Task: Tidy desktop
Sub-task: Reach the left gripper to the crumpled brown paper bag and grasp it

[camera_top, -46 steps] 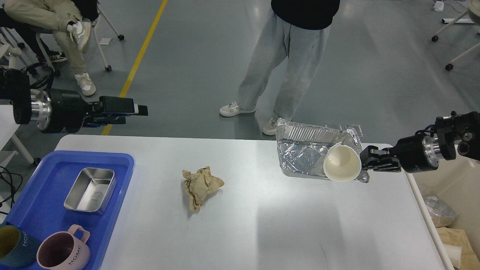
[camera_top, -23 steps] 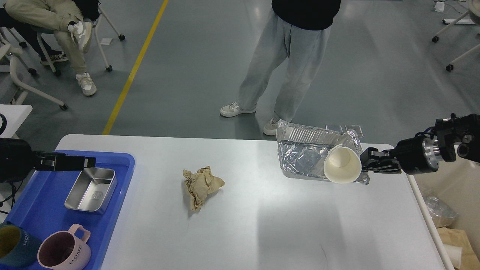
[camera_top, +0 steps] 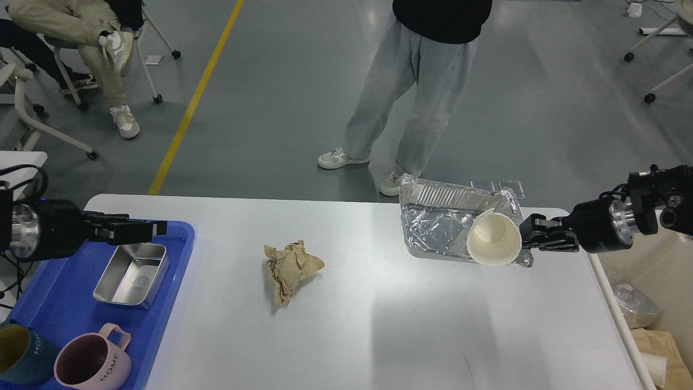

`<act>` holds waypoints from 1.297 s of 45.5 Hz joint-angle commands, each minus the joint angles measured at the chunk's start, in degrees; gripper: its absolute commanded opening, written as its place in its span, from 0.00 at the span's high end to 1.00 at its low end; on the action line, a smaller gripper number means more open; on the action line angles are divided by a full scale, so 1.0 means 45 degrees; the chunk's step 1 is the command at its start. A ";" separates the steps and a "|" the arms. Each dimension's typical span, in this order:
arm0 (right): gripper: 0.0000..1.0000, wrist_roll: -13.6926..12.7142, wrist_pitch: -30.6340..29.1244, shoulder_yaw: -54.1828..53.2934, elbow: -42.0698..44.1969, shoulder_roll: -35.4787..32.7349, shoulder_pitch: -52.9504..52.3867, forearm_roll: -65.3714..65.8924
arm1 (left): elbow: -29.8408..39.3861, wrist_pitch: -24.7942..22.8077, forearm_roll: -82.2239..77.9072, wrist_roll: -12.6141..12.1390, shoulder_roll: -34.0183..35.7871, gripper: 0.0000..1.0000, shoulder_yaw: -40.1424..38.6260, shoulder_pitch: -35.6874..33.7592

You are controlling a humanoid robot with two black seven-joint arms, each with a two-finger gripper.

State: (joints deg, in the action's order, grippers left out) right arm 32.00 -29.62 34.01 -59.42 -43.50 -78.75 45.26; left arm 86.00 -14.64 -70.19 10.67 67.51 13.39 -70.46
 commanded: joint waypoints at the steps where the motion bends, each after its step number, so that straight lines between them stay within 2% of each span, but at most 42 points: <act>1: 1.00 -0.0002 -0.0001 -0.0018 -0.0018 -0.0002 -0.0020 0.0000 | -0.1511 0.1163 -0.0008 -0.0144 -0.2283 0.11 -0.0163 0.1067; 10: 1.00 -0.0002 -0.0001 -0.0057 -0.0018 0.0018 -0.0020 0.0000 | -0.3601 0.1964 -0.0008 -0.0124 -0.5429 0.11 -0.0280 0.1829; 23: 1.00 -0.0002 -0.0001 -0.0077 -0.0018 0.0018 -0.0020 0.0000 | -0.6844 0.2863 -0.0027 -0.0046 -0.8946 0.11 -0.0085 0.3001; 44: 1.00 -0.0002 0.0038 -0.0096 -0.0018 -0.0080 -0.0020 0.0000 | -1.0263 0.3781 -0.0008 -0.0046 -1.1974 0.11 -0.0007 0.3958; 52: 1.00 -0.0002 0.0077 -0.0077 -0.0018 -0.0099 -0.0020 0.0000 | -1.0732 0.3801 -0.0008 -0.0046 -1.2502 0.12 0.0013 0.4174; 59: 1.00 -0.0002 0.0097 -0.0077 -0.0018 -0.0099 -0.0020 0.0000 | -1.0850 0.3801 -0.0027 -0.0046 -1.2541 0.18 0.0285 0.4349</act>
State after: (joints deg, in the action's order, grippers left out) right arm 31.99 -29.27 33.63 -59.50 -43.94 -78.84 45.26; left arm 37.54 2.46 -70.23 10.46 11.29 13.52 -51.40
